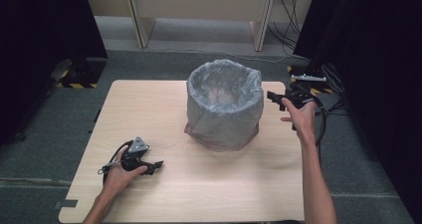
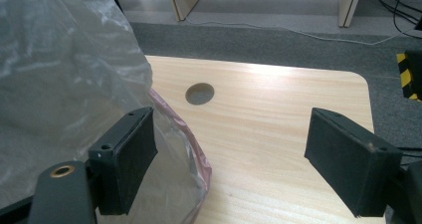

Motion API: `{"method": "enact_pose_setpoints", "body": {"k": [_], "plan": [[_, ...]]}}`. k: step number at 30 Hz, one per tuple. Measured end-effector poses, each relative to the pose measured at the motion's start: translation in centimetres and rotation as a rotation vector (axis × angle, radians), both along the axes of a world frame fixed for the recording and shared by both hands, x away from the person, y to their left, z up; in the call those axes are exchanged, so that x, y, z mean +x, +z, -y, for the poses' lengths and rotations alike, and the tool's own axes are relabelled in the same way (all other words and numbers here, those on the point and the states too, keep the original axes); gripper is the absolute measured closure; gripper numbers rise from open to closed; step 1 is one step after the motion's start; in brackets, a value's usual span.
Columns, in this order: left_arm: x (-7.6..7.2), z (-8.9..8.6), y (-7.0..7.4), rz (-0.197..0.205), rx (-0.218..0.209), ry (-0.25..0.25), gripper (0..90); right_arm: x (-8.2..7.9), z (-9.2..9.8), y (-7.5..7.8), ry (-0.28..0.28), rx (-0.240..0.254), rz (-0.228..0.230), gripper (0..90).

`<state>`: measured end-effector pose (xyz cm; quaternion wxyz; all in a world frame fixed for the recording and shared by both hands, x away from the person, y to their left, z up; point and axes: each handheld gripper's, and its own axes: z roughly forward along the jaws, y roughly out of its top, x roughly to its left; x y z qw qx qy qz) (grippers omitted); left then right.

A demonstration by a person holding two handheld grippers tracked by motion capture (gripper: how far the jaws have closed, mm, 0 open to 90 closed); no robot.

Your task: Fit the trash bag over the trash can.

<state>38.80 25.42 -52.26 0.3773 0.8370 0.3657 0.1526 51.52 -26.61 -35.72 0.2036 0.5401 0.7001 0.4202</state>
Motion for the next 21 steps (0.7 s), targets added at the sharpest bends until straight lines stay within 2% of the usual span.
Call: {"method": "enact_pose_setpoints", "body": {"k": [8, 15, 21], "plan": [[0.0, 0.0, 0.0, 0.0, 0.0, 0.0, 11.1, -0.5, 0.0, -1.0, -0.001, -0.019, 0.015, 20.2], [0.0, 0.0, 0.0, 0.0, 0.0, 0.0, 11.1, -0.5, 0.0, -2.7, -0.007, -0.018, 0.011, 20.3], [0.0, 0.0, 0.0, 0.0, -0.002, 0.001, 11.1, -0.7, -0.2, -4.3, -0.003, -0.043, -0.003, 20.4]]}}
